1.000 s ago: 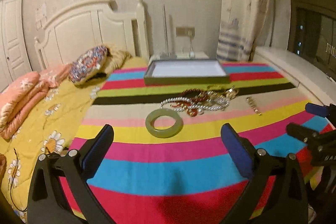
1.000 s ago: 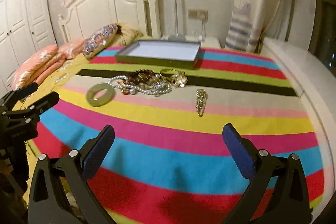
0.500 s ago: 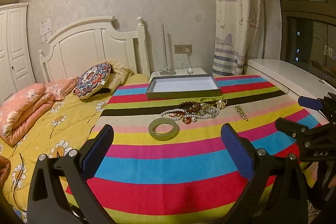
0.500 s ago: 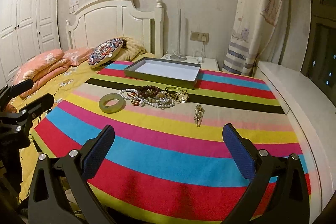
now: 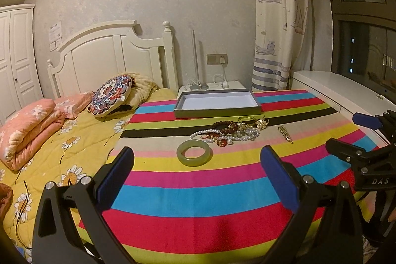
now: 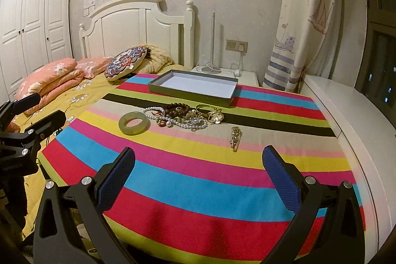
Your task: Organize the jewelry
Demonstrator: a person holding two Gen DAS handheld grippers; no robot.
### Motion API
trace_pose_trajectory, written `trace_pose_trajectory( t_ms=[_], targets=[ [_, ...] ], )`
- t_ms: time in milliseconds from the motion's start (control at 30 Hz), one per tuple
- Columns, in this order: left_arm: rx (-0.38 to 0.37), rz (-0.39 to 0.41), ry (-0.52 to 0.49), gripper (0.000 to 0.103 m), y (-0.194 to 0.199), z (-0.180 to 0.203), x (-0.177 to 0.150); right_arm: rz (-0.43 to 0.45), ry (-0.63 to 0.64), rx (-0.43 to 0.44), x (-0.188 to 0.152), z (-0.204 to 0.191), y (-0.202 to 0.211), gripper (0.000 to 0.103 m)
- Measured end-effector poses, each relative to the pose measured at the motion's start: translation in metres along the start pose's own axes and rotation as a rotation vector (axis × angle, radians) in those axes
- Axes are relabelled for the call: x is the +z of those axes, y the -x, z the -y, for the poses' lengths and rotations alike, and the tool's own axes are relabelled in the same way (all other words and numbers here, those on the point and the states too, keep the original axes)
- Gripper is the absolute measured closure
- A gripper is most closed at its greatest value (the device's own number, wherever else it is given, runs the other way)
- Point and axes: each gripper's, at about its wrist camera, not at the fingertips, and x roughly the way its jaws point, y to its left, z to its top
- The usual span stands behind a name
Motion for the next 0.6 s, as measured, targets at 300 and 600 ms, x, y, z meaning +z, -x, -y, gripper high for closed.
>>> trace_pose_trajectory(
  t_ms=[300, 600],
  targets=[
    [0.001, 0.0, 0.004, 0.002, 0.0001, -0.0013, -0.0002, -0.002, -0.003, -0.001, -0.0019, -0.0023, -0.0007, 0.004],
    [0.004, 0.001, 0.005, 0.002, -0.0004, -0.0008, -0.0011, -0.003, -0.002, -0.003, -0.0019, -0.0022, -0.0009, 0.004]
  ],
)
